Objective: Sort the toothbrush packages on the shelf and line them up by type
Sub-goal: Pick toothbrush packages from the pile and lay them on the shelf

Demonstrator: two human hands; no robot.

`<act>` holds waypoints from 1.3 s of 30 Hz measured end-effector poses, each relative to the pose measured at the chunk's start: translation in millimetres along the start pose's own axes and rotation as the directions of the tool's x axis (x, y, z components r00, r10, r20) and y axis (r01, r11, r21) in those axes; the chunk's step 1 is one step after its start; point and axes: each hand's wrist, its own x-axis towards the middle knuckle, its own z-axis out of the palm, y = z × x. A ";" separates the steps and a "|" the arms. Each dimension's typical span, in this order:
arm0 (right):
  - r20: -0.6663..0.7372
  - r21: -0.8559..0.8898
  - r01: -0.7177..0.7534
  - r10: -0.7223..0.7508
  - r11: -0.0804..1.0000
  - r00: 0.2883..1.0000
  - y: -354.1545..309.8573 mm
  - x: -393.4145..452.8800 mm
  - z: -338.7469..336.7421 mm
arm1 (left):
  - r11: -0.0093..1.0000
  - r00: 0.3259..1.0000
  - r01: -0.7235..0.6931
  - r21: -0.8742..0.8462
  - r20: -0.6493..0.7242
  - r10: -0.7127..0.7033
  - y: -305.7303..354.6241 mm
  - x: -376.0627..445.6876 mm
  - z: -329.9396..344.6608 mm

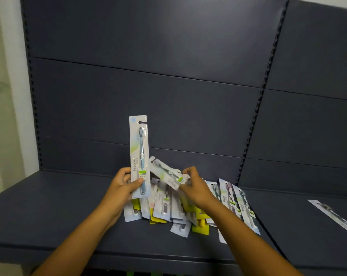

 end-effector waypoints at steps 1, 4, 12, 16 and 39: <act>-0.037 0.093 -0.012 0.016 0.996 0.999 4.2 -3.7 -9.8 | 1.000 1.000 -0.012 0.007 0.006 0.012 0.9 -1.0 10.8; -0.127 0.328 -0.027 0.073 0.944 0.989 20.9 -18.9 -45.9 | 0.998 0.998 -0.049 0.026 0.034 0.048 5.1 -5.4 51.0; -0.298 0.392 0.077 0.047 0.917 0.953 91.8 -89.5 -177.7 | 0.991 0.977 -0.131 0.034 0.173 0.123 7.8 -32.9 201.4; -0.351 0.383 0.072 0.072 0.921 0.934 134.0 -134.1 -248.4 | 0.994 0.956 -0.106 0.012 0.278 0.098 -2.8 -57.8 289.0; -0.551 0.308 -0.033 0.206 0.951 0.809 363.5 -242.4 -514.4 | 0.998 0.835 0.019 -0.061 0.550 0.018 -101.6 -88.9 675.5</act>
